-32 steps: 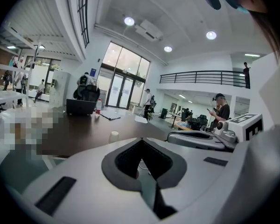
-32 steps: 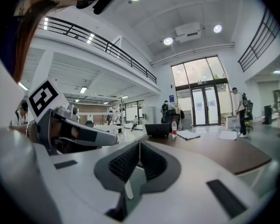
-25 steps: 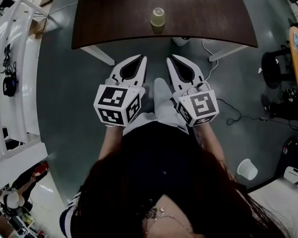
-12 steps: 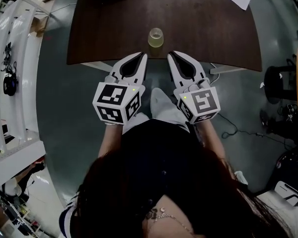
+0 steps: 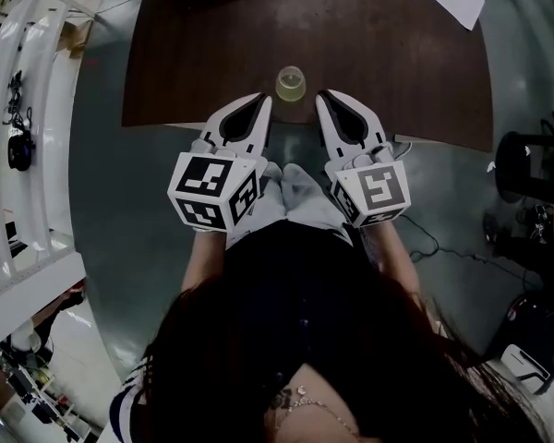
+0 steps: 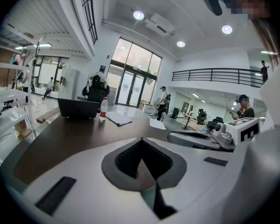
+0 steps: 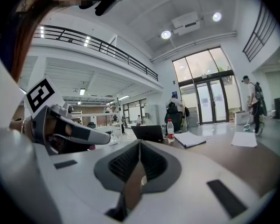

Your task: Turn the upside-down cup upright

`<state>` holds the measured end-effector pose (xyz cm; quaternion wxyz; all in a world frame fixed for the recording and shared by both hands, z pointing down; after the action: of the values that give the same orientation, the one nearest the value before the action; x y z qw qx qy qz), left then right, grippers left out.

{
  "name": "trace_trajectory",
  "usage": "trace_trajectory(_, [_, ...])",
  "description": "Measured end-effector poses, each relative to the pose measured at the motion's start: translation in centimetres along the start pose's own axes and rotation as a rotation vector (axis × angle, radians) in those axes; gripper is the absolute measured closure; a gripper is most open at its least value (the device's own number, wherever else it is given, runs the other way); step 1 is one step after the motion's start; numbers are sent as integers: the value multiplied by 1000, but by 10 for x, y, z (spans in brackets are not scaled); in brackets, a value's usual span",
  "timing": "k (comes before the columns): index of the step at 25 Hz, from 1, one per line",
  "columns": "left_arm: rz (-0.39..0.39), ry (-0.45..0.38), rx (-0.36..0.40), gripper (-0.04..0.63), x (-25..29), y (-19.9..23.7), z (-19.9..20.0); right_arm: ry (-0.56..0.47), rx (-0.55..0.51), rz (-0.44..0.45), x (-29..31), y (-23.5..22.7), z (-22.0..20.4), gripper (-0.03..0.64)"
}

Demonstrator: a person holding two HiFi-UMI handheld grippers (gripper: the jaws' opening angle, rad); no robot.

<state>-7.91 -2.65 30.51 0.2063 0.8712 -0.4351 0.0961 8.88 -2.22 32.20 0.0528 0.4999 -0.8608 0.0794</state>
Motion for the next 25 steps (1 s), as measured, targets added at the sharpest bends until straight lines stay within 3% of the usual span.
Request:
trace_trajectory(18, [-41,64,-53,594,38,51,-4,102,14,-1,51,-13,-28,594])
trace_trajectory(25, [-41,93,-72,594,49,64,-18,153,39,18,62,-15,-54,497])
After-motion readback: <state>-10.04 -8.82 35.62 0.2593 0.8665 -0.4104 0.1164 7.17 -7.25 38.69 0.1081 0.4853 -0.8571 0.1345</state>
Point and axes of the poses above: the fingertips, and each gripper's own axes: x forward along the fingers, y to its left, z out of its top, the point moved 8 cm from there along -x, backward along the fingers, and after that the axes turned 5 degrees about -z, right-handed, at the moved point
